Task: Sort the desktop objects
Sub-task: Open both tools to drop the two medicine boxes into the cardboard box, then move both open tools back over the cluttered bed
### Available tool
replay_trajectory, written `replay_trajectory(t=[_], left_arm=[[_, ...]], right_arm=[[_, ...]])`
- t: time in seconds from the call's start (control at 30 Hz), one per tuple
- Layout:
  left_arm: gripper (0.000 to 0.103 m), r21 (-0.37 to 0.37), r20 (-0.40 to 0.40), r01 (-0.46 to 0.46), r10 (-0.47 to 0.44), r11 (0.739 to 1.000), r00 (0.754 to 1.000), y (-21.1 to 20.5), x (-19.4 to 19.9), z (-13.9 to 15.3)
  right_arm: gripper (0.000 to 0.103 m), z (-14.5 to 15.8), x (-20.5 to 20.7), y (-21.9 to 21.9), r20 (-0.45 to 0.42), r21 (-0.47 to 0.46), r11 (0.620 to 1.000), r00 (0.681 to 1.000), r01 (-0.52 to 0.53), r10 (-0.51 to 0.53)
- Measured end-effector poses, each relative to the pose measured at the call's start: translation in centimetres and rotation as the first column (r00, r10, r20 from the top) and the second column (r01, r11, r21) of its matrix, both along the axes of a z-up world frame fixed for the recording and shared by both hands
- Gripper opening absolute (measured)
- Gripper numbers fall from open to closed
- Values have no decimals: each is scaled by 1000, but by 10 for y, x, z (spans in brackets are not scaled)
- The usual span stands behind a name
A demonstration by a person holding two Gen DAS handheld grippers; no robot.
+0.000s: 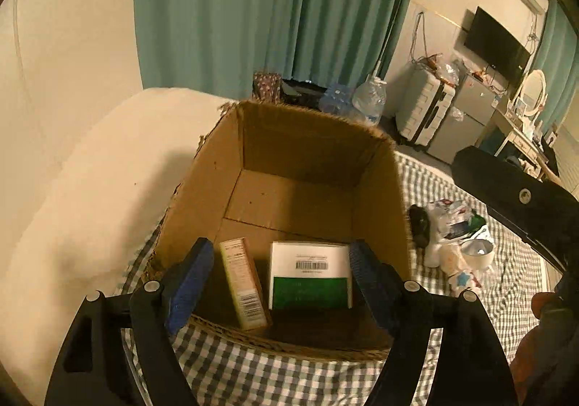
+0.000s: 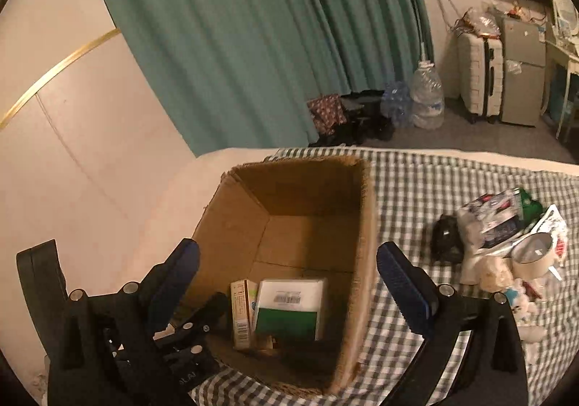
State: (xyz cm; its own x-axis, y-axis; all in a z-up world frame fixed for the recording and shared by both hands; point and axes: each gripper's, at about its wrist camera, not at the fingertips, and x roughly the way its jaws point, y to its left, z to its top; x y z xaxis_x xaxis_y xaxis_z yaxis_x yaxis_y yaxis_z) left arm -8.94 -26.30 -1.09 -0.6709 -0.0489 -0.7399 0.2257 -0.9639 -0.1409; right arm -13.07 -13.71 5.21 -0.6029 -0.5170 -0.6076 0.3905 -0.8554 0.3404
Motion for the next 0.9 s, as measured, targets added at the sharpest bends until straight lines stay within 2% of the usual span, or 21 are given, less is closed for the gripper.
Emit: replay_trajectory(t=[0.17,0.3,0.43,0.53,0.67,0.8,0.9], left_arm=[[83,-6,-34,37,-37,999,999,31,7,23],[88,-20,-60,106,-107,994,992,80,16,35],[90,8,-71,165,-164,986,984,134,21,32],[100,21,-74,191,-189,981,979,168,24,20],[100,39,-20,236,-235,971,972,215,19,-14],[100,64,51,274,-277,960,959,259,13,-55],[100,43,85,346,-349,937,933,289,8,-83]], right_arm=[[98,21,17,42,-42,-13,999,998,50,-51],[99,27,27,81,-63,9,995,993,104,-103],[99,22,35,133,-77,47,983,981,180,-176],[99,13,38,180,-79,91,965,967,248,-241],[99,-9,39,245,-72,122,926,934,356,-350],[99,-38,34,294,-18,113,897,904,427,-428],[99,-57,27,321,16,105,885,889,454,-458]])
